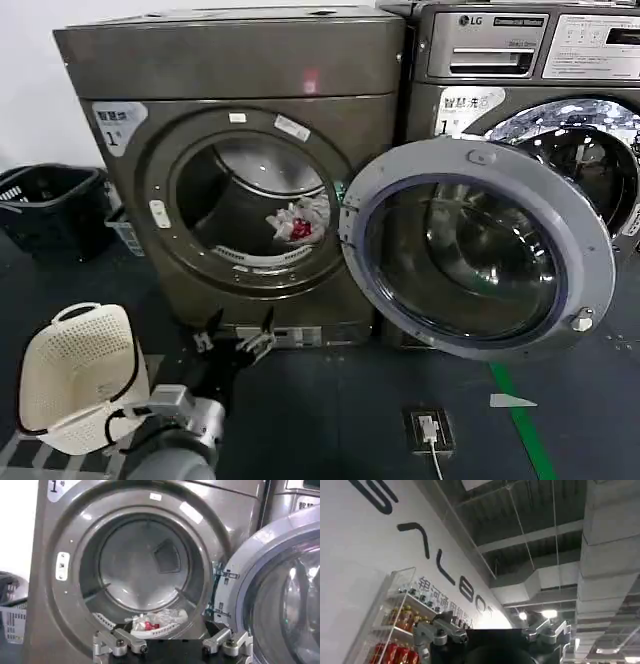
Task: Grasp the clothes from the dryer.
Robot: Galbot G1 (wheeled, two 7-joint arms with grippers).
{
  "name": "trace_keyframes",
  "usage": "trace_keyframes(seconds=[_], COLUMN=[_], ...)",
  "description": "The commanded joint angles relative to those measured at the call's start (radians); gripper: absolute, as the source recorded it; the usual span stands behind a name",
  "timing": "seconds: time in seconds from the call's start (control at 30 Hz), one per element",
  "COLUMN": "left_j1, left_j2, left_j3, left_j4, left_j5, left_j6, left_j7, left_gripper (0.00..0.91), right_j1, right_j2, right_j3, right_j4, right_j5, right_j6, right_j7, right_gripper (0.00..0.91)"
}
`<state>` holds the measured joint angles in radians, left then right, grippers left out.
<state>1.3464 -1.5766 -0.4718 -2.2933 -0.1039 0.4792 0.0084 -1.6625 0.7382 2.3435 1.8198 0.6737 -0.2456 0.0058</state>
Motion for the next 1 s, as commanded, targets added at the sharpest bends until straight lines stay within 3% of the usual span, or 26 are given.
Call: trace_keyframes(seconds=[0.03,1.0], left_j1=[0.001,-0.003], left_j2=[0.0,-0.001], left_j3=[0.001,-0.001], left_j4=[-0.002,0.001], left_j5=[-0.001,-0.001], left_j6=[0.0,0.001], left_j7=[0.0,0.002], left_gripper=[0.907,0.907], right_j1=[-0.002,0.005], right_j2=[0.002,0.0], right_j3=[0.0,-0.003], right_j4=[0.002,-0.019], right_j5=[0.002,-0.001], right_j6=[0.011,0.032], right_j7=[-0.001,0.006], right_gripper=[0.907,0.907])
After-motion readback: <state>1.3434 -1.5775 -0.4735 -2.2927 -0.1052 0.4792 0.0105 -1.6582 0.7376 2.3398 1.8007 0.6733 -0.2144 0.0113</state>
